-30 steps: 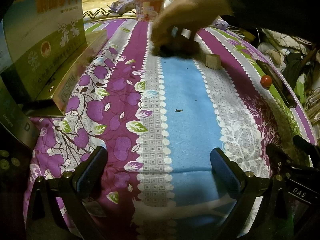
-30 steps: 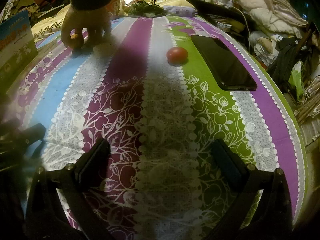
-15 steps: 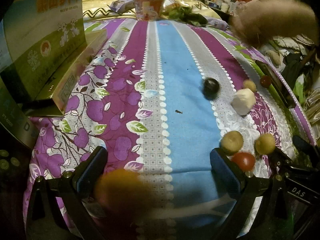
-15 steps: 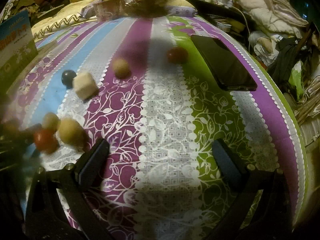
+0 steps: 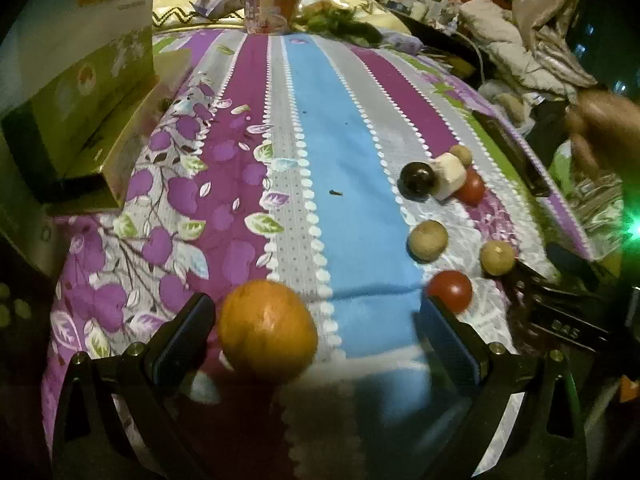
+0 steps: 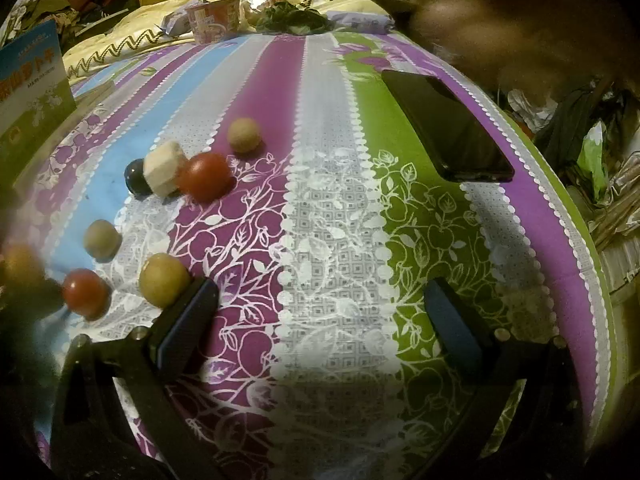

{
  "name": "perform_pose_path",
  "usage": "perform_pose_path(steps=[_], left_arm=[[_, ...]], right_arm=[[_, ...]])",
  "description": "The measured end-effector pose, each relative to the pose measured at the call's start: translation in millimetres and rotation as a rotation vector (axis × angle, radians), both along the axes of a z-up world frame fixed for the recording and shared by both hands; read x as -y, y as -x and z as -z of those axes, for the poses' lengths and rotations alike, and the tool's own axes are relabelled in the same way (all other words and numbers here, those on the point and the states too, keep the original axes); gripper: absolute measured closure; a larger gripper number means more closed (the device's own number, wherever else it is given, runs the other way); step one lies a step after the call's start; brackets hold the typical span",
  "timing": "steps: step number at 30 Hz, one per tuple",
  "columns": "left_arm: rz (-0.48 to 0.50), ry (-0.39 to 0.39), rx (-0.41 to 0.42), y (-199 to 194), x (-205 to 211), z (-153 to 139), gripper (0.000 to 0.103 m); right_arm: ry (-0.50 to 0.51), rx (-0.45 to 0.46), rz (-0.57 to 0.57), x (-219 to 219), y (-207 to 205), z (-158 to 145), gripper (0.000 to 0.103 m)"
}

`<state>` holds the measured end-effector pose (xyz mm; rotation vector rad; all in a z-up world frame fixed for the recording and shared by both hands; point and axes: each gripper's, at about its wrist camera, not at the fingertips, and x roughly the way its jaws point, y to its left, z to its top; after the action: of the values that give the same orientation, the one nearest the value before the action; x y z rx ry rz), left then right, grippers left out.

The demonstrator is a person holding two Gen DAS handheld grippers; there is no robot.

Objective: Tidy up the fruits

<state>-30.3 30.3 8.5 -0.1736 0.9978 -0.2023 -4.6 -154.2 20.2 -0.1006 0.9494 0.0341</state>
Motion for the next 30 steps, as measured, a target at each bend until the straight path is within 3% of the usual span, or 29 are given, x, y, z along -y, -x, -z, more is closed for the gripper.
perform_pose_path(steps=[9, 12, 13, 14, 18, 25, 30], left_arm=[[-0.011, 0.123, -0.032, 9, -8, -16, 0.001], [0.038, 0.068, 0.015, 12, 11, -24, 0.001], [0.038, 0.042, 0.032, 13, 15, -27, 0.007], [0.025, 0.025, 0.044, 14, 14, -29, 0.018], [-0.076, 0.007, 0.087, 25, -9, -33, 0.021], [-0.056, -0.006, 0.009, 22, -22, -9, 0.021], [-0.063, -0.029, 0.001, 15, -18, -3, 0.033]], right_arm=[[0.013, 0.002, 0.000, -2, 0, 0, 0.000], [-0.007, -0.001, 0.000, 4, -1, 0, 0.000], [-0.006, -0.001, 0.000, 4, -1, 0, 0.000], [0.001, -0.001, 0.000, 5, -1, 0, 0.000], [-0.012, -0.002, 0.000, 12, -3, -2, 0.000], [0.020, -0.011, -0.005, -7, -1, 1, 0.000], [-0.023, -0.046, -0.026, -4, -4, -3, 0.000]])
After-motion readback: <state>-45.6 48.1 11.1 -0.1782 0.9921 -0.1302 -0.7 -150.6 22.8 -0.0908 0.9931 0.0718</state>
